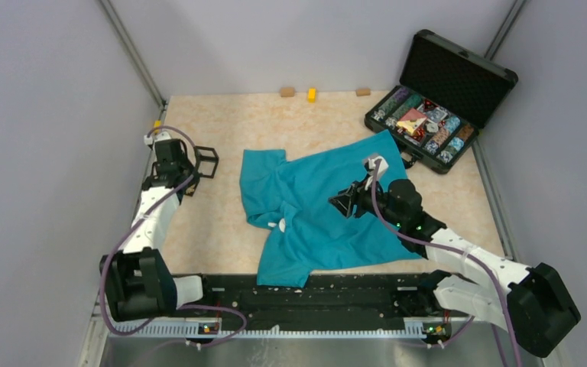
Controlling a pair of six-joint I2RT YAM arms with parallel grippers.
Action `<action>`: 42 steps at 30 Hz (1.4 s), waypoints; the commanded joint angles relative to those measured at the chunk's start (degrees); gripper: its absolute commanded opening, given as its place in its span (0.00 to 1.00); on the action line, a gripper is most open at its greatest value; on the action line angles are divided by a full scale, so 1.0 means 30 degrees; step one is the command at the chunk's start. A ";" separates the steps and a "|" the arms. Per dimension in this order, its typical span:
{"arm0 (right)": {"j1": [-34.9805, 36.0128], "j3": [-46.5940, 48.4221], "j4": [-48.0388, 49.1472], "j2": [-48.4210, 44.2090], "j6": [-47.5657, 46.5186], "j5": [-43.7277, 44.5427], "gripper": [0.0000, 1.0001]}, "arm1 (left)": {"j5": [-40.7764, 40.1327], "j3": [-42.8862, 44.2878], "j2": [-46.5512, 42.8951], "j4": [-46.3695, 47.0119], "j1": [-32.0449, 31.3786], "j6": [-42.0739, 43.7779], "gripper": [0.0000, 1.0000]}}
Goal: Pin the brooch onto the clothing
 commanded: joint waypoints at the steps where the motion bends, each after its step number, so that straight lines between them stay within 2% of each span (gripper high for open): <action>1: -0.0189 0.0548 0.1296 0.0425 0.0599 -0.0508 0.47 | -0.0826 0.0722 0.1651 -0.0216 0.0122 0.0211 0.12; 6: -0.0189 0.0225 0.1451 0.0058 0.0538 -0.0322 0.47 | -0.1811 0.3186 0.4978 -0.1708 0.0133 0.0361 0.14; 12: -0.0189 -0.0005 0.1203 -0.0279 0.0118 -0.0140 0.47 | -0.3284 0.4497 0.7215 -0.0826 0.0406 0.0397 0.15; 18: -0.0188 -0.0230 0.1268 -0.0345 0.0026 0.0133 0.47 | -0.3561 0.5197 0.8795 -0.0447 0.0922 0.0529 0.17; 42: -0.0189 -0.0165 0.1389 0.0176 -0.0048 0.0063 0.47 | -0.2504 0.5932 1.0883 0.0025 0.1554 0.0816 0.18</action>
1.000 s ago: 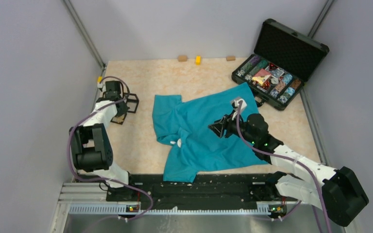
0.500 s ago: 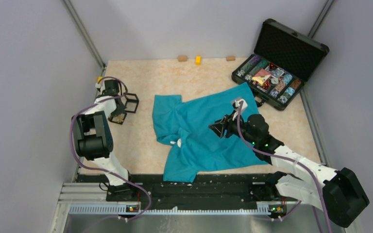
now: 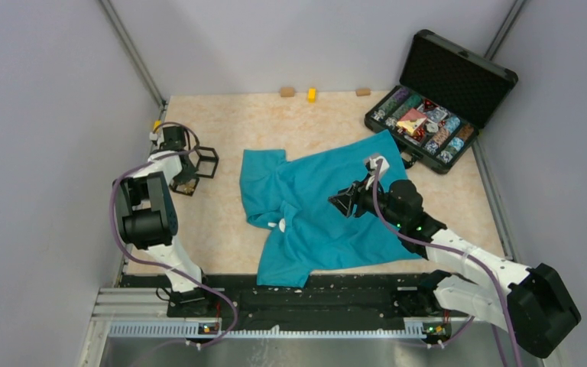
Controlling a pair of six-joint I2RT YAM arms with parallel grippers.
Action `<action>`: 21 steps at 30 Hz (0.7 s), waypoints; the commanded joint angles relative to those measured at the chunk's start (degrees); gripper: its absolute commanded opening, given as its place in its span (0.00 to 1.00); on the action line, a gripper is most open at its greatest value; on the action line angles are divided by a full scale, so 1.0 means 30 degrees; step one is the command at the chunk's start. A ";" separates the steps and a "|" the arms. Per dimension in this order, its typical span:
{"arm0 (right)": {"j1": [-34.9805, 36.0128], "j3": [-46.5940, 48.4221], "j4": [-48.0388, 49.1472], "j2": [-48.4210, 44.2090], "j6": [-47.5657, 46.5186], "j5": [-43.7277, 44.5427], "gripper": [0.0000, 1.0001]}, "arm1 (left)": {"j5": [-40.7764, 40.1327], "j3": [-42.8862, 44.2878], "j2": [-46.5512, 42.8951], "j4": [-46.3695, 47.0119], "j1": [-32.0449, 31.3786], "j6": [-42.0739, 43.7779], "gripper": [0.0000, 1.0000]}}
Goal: Pin the brooch onto the clothing
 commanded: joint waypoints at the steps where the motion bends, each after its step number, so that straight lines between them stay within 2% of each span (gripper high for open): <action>1: -0.0189 -0.0006 0.0975 0.0108 -0.0348 0.0083 0.47 | 0.0488 0.0739 0.0319 0.0569 0.0168 0.0253 0.18; 14: -0.0189 -0.0087 0.1007 0.0192 -0.0370 0.0102 0.47 | 0.0669 0.0862 0.0798 0.0521 0.0601 0.0225 0.18; 21: -0.0189 -0.0046 0.0950 0.0183 -0.0375 0.0204 0.47 | 0.0811 0.0633 0.0232 0.0648 0.0608 0.0125 0.07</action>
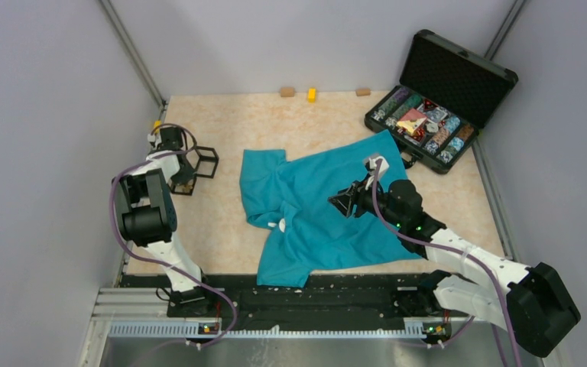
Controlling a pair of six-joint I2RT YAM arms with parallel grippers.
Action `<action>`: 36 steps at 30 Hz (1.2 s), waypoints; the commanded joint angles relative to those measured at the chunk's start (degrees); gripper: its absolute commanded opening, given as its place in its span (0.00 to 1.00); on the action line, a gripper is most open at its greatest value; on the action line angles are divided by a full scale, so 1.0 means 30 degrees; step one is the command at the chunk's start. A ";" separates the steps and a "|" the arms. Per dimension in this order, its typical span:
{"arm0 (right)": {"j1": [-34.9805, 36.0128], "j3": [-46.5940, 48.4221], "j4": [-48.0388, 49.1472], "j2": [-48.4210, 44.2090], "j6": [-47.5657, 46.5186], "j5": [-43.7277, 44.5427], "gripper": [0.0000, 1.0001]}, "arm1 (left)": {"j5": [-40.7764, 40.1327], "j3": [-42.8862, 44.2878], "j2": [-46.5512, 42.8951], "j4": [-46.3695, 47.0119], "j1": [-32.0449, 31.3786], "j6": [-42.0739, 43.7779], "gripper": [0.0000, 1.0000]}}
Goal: Pin the brooch onto the clothing
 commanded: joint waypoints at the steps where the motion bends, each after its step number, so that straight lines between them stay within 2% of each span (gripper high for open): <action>1: -0.0189 -0.0034 0.0927 0.0048 -0.0382 0.0226 0.47 | 0.0267 0.0301 -0.0631 0.0578 0.0106 0.0052 0.06; 5: -0.0189 0.0020 0.0926 0.0070 -0.0354 0.0290 0.47 | 0.0558 -0.0040 -0.1698 0.0741 0.0081 -0.0061 0.00; 16: -0.0189 0.0562 0.1241 0.0717 0.0271 -0.0081 0.46 | 0.1511 -0.1347 -0.5496 0.1026 -0.1098 -0.0734 0.00; 19: -0.0190 0.0937 0.1563 0.1175 0.0795 -0.0254 0.46 | 0.1878 -0.1564 -0.6915 0.1077 -0.2725 -0.1054 0.00; 24: 0.0016 0.1756 0.2867 0.2867 0.2599 -0.0839 0.48 | 0.2155 -0.2462 -0.9535 0.1482 -0.6572 -0.2751 0.00; 29: 0.0400 0.2960 0.4255 0.4924 0.4554 -0.1749 0.50 | 0.2398 -0.5086 -1.2666 0.3750 -0.9670 -0.5969 0.00; 36: 0.0981 0.5036 0.3995 0.6256 0.5525 -0.2380 0.50 | 0.1042 -0.7149 -1.4693 0.5750 -1.3577 -0.8734 0.00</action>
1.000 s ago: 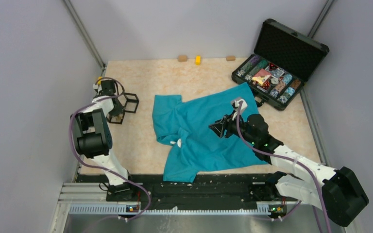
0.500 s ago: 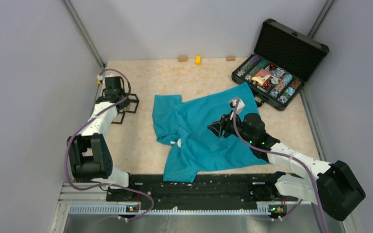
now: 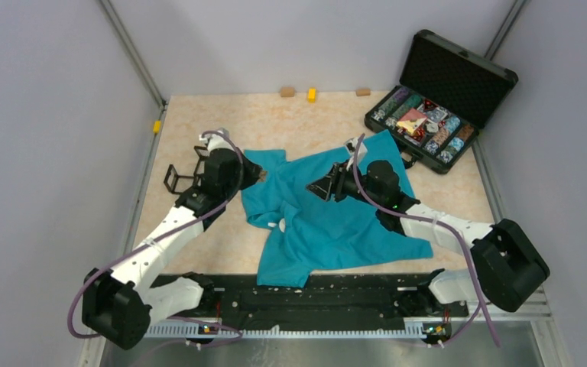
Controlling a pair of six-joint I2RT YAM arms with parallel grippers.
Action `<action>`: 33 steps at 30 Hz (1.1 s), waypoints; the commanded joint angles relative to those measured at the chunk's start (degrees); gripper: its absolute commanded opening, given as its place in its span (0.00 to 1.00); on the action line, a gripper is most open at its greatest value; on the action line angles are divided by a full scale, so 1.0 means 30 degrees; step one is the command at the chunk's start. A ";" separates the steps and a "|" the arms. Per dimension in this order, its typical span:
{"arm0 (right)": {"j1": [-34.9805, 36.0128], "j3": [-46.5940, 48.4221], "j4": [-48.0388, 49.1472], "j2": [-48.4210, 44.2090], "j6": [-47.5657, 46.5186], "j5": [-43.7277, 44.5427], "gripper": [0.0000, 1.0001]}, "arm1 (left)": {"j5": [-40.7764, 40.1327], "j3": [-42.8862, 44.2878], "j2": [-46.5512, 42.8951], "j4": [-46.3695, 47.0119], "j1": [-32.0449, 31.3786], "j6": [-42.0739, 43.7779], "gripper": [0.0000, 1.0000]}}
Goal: Pin the brooch onto the clothing
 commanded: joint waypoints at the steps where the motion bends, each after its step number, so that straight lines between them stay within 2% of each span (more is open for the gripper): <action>1: 0.0589 0.2018 0.1083 0.0451 0.0969 -0.0728 0.50 | -0.1059 -0.0786 -0.0902 0.2205 -0.1877 -0.2401 0.00; 9: 0.1724 0.3691 0.0573 0.1903 0.0891 -0.0917 0.50 | -0.0819 -0.1442 -0.1267 0.2934 -0.3418 -0.3442 0.00; 25: 0.2135 0.5109 0.0614 0.3713 0.1095 -0.1138 0.42 | -0.0023 -0.1671 -0.1667 0.3057 -0.4224 -0.3983 0.00; 28: 0.2124 0.5283 0.0371 0.3866 0.0969 -0.0872 0.38 | -0.0057 -0.1619 -0.1840 0.3009 -0.4279 -0.3951 0.00; 33: 0.2120 0.5541 0.0103 0.4122 0.0803 -0.0609 0.27 | -0.0063 -0.1580 -0.1862 0.2790 -0.4396 -0.3931 0.00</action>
